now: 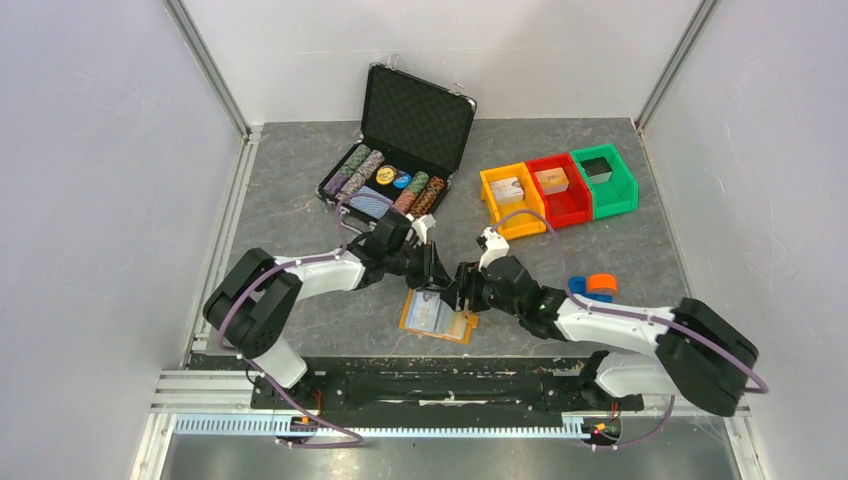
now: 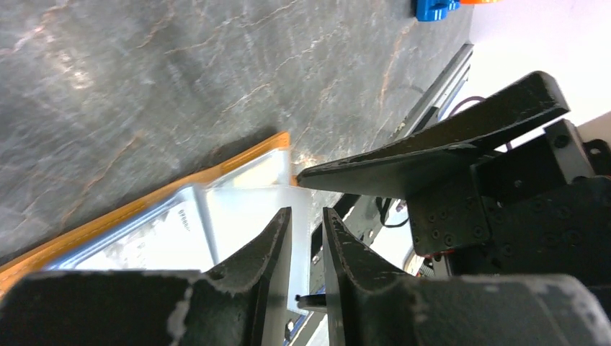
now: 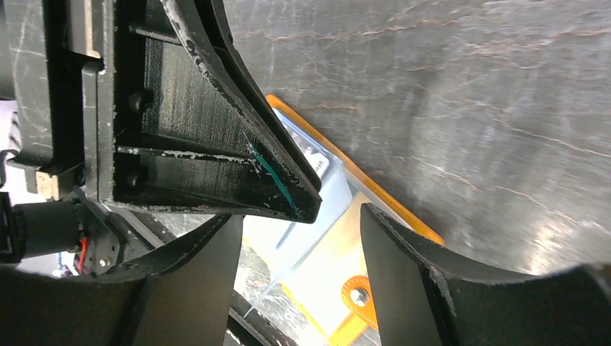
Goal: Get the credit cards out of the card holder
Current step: Remove the credit card from the card holder.
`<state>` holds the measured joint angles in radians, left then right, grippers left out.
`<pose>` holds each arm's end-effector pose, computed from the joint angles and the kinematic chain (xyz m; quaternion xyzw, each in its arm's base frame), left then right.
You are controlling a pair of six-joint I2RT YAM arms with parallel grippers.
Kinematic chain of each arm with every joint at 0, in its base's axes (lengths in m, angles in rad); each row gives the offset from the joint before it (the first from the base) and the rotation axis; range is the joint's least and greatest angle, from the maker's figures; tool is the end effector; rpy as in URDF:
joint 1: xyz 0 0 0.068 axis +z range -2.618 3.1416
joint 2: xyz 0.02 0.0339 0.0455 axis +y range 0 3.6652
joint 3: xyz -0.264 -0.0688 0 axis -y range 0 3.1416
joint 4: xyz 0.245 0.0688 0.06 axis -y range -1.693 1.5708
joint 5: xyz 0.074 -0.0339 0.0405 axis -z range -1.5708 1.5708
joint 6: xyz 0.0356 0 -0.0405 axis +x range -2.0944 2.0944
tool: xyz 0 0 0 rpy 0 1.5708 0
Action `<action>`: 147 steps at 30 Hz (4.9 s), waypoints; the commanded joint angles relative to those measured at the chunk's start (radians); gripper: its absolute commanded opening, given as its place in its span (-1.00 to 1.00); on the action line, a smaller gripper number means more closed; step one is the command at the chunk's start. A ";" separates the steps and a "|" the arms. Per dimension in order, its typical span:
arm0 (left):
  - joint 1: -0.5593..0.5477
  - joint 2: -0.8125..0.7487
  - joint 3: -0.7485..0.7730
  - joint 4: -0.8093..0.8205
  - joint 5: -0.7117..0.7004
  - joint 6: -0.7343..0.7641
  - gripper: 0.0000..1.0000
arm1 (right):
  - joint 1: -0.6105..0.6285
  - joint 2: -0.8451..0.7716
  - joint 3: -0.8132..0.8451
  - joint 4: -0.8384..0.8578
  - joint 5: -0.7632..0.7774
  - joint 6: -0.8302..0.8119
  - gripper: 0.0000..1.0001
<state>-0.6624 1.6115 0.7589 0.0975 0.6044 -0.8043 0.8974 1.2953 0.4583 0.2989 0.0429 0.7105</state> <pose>0.2339 -0.2081 0.1615 0.0556 0.8825 -0.4564 0.0984 0.1577 0.1952 0.1696 -0.0706 0.8666 0.3425 0.3559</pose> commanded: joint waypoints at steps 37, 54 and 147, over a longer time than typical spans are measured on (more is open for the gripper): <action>0.089 -0.240 -0.133 -0.365 -0.239 0.083 -0.29 | 0.066 0.193 0.083 -0.005 -0.049 0.158 -0.29; 0.063 -0.272 -0.274 -0.130 -0.077 -0.082 -0.39 | -0.048 0.105 0.172 -0.210 -0.040 -0.088 -0.29; 0.076 -0.065 -0.311 0.007 -0.059 -0.064 -0.70 | -0.084 0.295 -0.155 0.697 -0.457 0.266 -1.00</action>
<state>-0.5770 1.5105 0.4641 0.1078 0.5785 -0.9165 0.8043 1.5799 0.3103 0.7845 -0.2623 0.9257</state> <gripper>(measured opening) 0.146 0.007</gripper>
